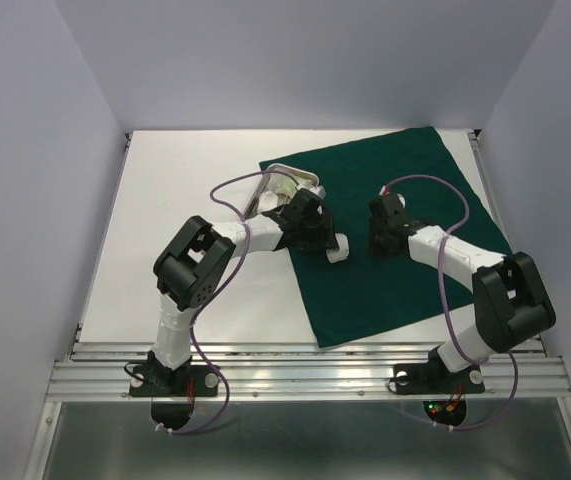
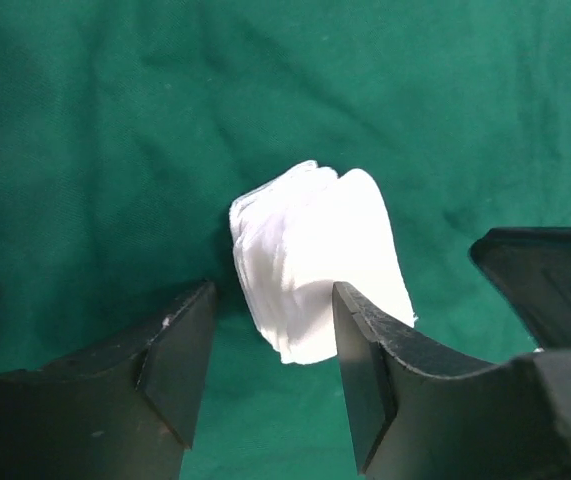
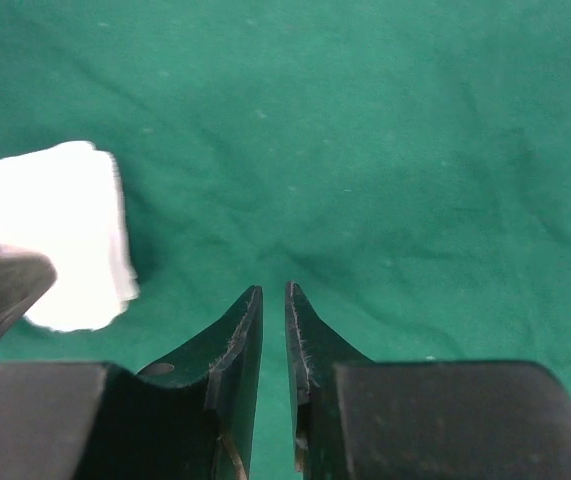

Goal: Prepare the surgical pack
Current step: Pick up the medical item from the surgical kit.

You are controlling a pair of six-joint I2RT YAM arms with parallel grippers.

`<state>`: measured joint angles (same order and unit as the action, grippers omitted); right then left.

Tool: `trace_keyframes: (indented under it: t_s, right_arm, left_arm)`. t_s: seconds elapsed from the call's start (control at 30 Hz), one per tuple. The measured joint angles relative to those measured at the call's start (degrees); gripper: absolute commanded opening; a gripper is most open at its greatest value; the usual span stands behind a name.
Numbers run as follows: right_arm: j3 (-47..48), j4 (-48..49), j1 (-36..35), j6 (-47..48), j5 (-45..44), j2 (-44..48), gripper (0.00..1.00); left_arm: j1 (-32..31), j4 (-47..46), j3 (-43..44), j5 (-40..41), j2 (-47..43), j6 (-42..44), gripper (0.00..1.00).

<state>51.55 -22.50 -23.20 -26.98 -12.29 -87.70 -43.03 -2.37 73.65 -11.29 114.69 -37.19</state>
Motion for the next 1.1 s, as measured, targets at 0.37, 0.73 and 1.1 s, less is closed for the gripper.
trace_keyframes:
  t_s: [0.37, 0.73, 1.1]
  right_arm:
    - [1.46, 0.68, 0.00, 0.42, 4.72, 0.00, 0.20]
    - [2.73, 3.17, 0.00, 0.24, 9.35, -4.20, 0.19]
    - [2.95, 3.87, 0.00, 0.17, 10.23, -5.05, 0.19]
  left_arm:
    - [0.00, -0.85, 0.90, -0.63, 1.25, -0.87, 0.55]
    - [0.00, -1.95, 1.22, -2.51, 2.47, -2.40, 0.43]
    - [-0.02, -2.38, 1.27, -3.32, 2.56, -2.67, 0.08]
